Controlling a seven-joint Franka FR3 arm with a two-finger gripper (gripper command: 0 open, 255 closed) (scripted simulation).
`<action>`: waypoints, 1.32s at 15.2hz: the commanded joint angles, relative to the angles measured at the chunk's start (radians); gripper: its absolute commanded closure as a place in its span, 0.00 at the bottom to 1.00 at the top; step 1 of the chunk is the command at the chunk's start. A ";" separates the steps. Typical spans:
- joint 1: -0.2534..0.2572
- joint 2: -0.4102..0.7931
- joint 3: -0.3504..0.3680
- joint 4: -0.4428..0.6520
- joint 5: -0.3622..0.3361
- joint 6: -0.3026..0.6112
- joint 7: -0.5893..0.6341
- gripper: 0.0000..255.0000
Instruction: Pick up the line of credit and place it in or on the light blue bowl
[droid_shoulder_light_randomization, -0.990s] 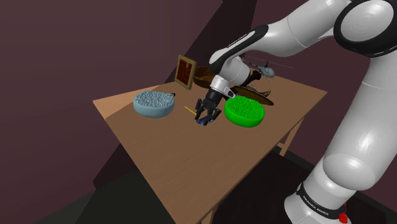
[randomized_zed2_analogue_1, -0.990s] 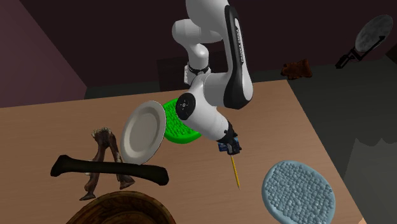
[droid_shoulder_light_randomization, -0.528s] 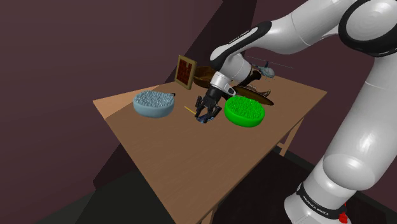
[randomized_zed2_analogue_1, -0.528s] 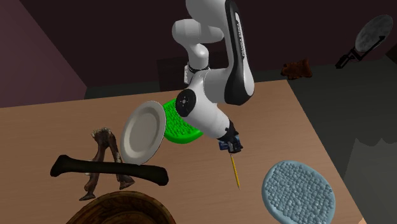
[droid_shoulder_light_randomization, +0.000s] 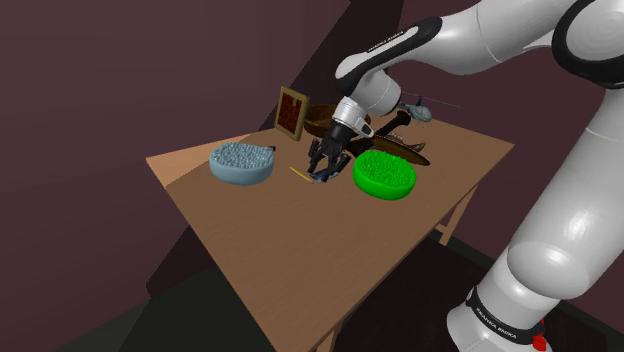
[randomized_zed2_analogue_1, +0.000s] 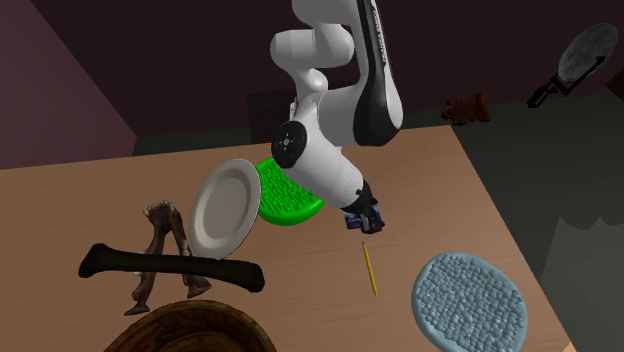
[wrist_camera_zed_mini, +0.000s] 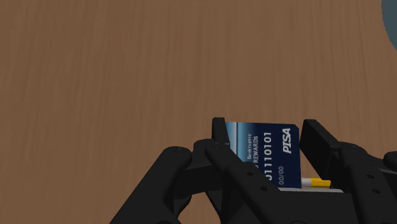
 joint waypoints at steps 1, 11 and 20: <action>-0.001 -0.015 -0.001 0.011 -0.009 -0.021 0.017 1.00; -0.006 -0.074 -0.006 0.074 -0.044 -0.125 0.089 1.00; -0.011 -0.111 -0.011 0.149 -0.068 -0.221 0.150 1.00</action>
